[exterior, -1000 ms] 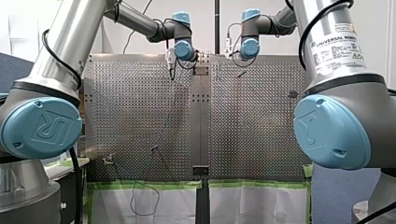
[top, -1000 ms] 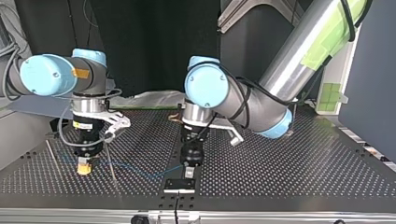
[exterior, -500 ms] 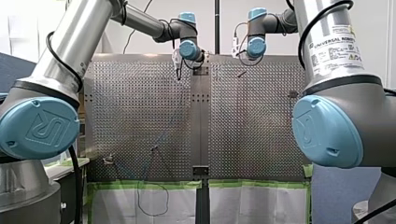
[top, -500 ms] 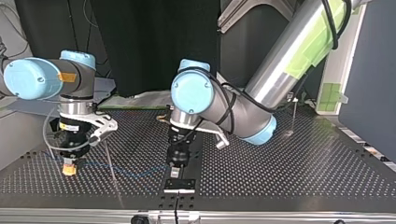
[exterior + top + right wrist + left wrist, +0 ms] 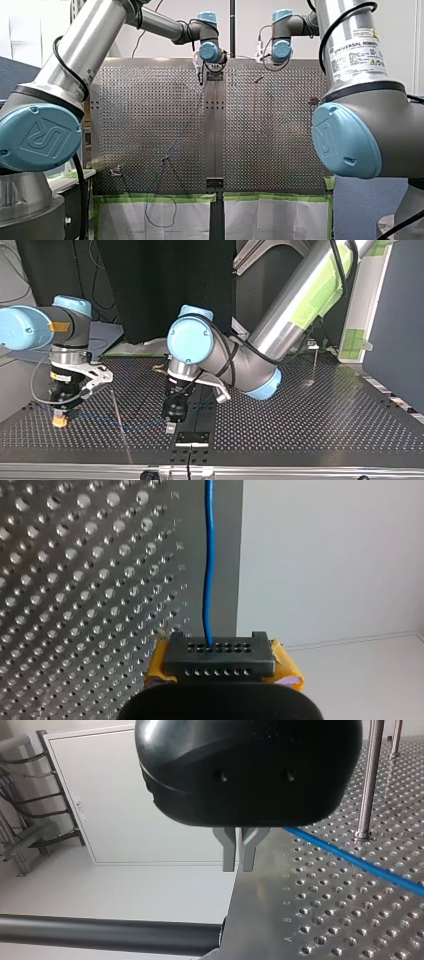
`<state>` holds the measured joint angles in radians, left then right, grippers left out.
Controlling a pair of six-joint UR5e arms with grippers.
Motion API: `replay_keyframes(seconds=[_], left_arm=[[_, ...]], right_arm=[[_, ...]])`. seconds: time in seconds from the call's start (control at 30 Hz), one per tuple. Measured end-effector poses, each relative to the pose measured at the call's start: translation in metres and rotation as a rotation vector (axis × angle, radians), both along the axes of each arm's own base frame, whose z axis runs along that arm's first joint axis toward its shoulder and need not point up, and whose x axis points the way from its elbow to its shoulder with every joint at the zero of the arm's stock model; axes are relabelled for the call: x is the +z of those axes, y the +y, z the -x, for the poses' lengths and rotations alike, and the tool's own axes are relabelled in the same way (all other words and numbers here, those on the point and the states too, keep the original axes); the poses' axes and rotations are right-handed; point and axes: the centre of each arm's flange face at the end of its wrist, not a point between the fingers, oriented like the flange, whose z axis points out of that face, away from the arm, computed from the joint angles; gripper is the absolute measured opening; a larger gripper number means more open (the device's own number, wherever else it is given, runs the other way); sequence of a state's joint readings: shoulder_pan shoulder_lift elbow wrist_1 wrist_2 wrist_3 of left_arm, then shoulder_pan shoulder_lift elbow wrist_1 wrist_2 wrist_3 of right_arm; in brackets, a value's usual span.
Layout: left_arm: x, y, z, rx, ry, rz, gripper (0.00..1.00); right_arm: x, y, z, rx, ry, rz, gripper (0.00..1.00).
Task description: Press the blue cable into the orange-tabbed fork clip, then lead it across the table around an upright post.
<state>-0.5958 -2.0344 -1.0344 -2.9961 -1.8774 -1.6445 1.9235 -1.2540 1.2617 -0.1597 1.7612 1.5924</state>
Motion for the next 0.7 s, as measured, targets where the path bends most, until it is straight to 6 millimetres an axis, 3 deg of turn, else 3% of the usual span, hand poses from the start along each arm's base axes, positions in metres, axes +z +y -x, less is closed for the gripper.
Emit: replay_keyframes(seconds=[0.2, 0.43, 0.7], left_arm=[[-0.005, -0.003, -0.003, -0.006, 0.010, -0.002, 0.00], [-0.034, -0.018, -0.011, -0.020, 0.056, -0.037, 0.00], [-0.049, -0.032, -0.014, -0.035, 0.069, -0.041, 0.00]], right_arm=[[-0.001, -0.007, 0.011, -0.019, -0.001, -0.003, 0.00], [-0.002, -0.014, 0.026, -0.046, 0.000, -0.009, 0.00], [-0.005, -0.024, 0.045, -0.078, 0.000, -0.014, 0.00]])
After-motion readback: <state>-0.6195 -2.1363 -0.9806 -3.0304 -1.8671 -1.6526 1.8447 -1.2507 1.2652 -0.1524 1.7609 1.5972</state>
